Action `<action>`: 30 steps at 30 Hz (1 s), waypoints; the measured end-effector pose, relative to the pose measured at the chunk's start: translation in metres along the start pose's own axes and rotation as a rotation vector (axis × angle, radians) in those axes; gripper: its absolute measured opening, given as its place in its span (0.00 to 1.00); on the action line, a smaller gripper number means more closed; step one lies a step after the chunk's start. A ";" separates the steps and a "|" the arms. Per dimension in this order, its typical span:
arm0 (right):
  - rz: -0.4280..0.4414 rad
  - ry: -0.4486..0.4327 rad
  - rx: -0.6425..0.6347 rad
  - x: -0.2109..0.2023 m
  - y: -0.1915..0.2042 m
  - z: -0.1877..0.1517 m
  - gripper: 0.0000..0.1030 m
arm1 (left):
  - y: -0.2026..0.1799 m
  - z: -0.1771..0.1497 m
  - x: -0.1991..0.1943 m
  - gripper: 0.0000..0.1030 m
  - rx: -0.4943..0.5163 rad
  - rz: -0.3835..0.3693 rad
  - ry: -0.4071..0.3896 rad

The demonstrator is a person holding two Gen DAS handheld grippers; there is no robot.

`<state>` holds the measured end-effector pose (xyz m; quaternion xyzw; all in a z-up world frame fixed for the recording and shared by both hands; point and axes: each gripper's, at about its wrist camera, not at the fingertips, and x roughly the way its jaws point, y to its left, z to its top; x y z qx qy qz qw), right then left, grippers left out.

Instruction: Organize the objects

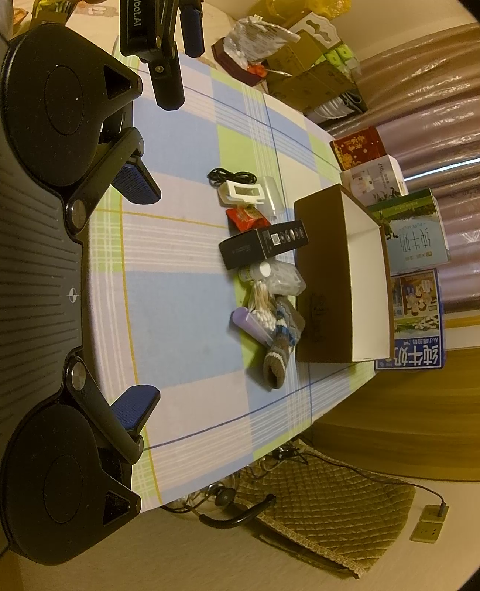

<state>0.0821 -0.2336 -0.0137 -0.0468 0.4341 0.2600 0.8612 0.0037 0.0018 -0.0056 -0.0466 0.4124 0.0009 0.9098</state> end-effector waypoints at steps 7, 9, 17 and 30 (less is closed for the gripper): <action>0.003 0.002 -0.005 0.002 -0.002 0.002 0.98 | -0.001 0.001 0.002 0.99 -0.002 0.002 0.001; 0.003 0.002 -0.006 0.003 0.002 0.002 0.98 | -0.001 0.001 0.002 0.99 -0.002 0.002 0.002; 0.006 0.003 -0.009 0.006 0.002 0.007 0.98 | 0.001 0.006 0.007 0.99 -0.011 0.007 0.003; 0.024 0.011 -0.021 0.016 -0.003 0.020 0.98 | 0.005 0.018 0.016 0.99 -0.029 0.020 0.010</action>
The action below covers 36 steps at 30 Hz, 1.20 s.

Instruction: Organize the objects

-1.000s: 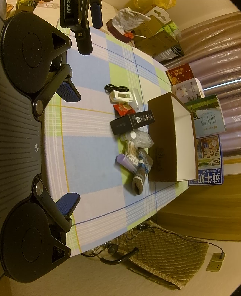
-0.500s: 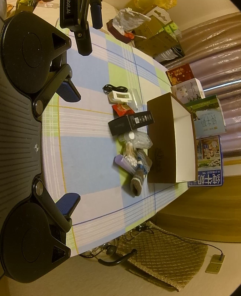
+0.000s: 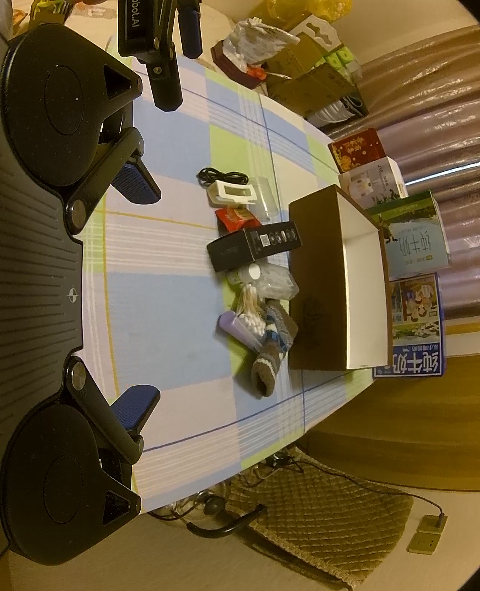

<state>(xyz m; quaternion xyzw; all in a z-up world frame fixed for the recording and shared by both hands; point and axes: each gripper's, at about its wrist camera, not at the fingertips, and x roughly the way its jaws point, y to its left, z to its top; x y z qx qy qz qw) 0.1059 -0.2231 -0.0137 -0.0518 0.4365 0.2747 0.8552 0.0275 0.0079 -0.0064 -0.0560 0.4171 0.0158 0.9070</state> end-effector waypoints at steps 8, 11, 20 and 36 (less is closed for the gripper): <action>0.008 0.016 -0.007 0.011 -0.007 0.012 0.98 | 0.000 0.010 0.010 0.99 -0.021 0.009 0.011; 0.010 0.020 -0.012 0.015 -0.010 0.017 0.98 | -0.001 0.016 0.014 0.99 -0.026 0.012 0.014; 0.025 0.036 -0.029 0.033 -0.021 0.037 0.98 | 0.003 0.030 0.030 0.99 -0.058 0.038 0.027; 0.080 -0.007 -0.038 0.071 -0.070 0.079 0.98 | 0.021 0.051 0.060 0.99 -0.150 0.133 0.039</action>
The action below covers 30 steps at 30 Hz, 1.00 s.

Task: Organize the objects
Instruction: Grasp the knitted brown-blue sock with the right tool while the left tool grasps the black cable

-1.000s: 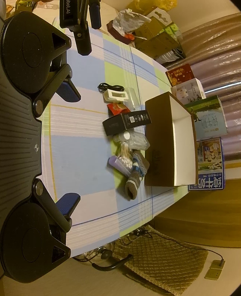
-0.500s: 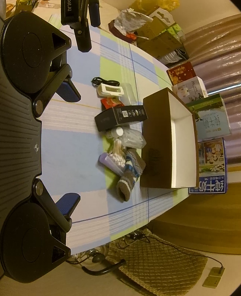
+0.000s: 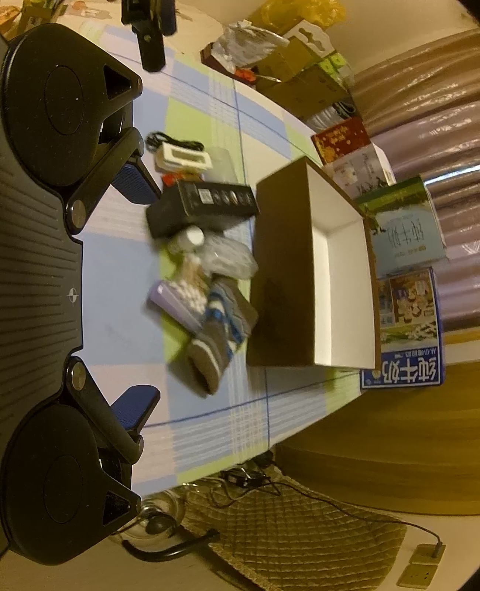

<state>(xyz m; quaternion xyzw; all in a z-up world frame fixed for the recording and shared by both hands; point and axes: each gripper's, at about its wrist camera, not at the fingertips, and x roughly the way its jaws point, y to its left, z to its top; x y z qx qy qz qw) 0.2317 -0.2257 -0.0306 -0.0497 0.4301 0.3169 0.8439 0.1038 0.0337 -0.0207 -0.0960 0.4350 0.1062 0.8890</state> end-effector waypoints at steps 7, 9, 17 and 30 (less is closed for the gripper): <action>0.011 0.001 -0.041 0.021 -0.016 0.013 0.98 | 0.004 0.006 0.018 0.99 -0.055 0.063 0.022; 0.024 0.009 -0.048 0.028 -0.018 0.016 0.98 | 0.004 0.006 0.022 0.99 -0.070 0.074 0.027; 0.055 0.018 -0.103 0.058 -0.032 0.029 0.90 | -0.004 0.010 0.036 0.99 -0.120 0.120 0.039; 0.113 0.074 -0.287 0.144 -0.064 0.049 0.78 | 0.005 0.007 0.054 0.99 -0.225 0.254 0.053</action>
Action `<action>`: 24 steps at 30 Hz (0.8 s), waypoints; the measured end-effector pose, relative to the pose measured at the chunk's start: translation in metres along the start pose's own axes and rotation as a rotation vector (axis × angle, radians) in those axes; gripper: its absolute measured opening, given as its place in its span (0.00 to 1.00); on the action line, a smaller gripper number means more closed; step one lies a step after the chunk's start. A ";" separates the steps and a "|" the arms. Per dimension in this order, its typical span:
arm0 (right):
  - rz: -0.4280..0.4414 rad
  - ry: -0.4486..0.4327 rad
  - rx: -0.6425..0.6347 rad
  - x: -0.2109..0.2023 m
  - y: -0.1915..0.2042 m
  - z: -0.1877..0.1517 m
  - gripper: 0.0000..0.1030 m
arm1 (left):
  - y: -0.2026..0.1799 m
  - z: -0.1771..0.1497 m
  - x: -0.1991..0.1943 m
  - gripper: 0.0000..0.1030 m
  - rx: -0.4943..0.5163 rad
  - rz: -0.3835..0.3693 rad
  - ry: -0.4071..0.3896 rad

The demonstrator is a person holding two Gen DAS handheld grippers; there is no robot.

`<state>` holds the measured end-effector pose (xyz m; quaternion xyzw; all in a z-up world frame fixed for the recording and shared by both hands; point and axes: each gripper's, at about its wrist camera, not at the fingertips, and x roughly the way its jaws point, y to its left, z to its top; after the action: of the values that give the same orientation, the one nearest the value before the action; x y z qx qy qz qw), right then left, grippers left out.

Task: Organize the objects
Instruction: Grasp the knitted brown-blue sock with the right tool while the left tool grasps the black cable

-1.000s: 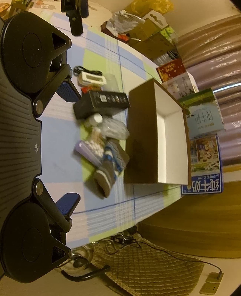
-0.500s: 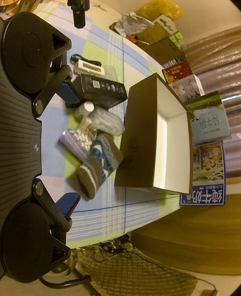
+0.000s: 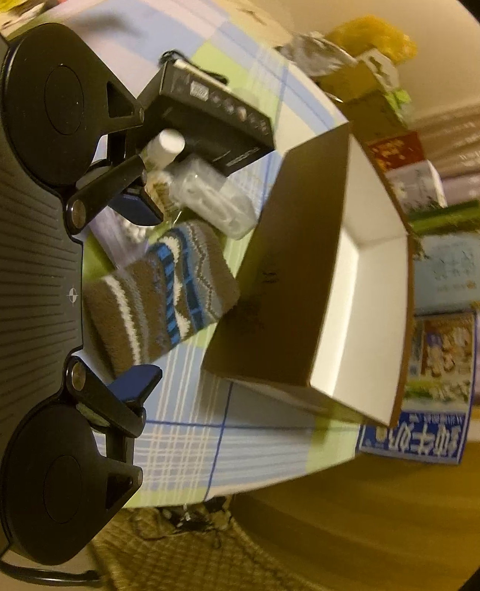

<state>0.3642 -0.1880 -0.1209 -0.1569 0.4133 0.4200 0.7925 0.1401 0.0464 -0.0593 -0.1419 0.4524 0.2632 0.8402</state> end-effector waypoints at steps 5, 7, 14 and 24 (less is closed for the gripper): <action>0.023 0.030 -0.054 0.027 -0.004 0.005 0.78 | 0.005 -0.007 0.004 0.99 -0.039 0.033 0.023; 0.026 0.041 -0.043 0.033 -0.008 0.007 0.75 | 0.006 -0.009 0.005 0.98 -0.047 0.039 0.031; 0.094 0.073 0.031 0.039 -0.021 0.007 0.29 | 0.010 -0.011 0.013 0.95 -0.050 0.028 0.048; 0.001 0.031 0.178 0.004 -0.030 -0.002 0.05 | 0.004 0.005 0.059 0.82 0.057 -0.022 0.068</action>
<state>0.3883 -0.2047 -0.1283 -0.0924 0.4613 0.3796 0.7966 0.1677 0.0710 -0.1059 -0.1315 0.4864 0.2361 0.8309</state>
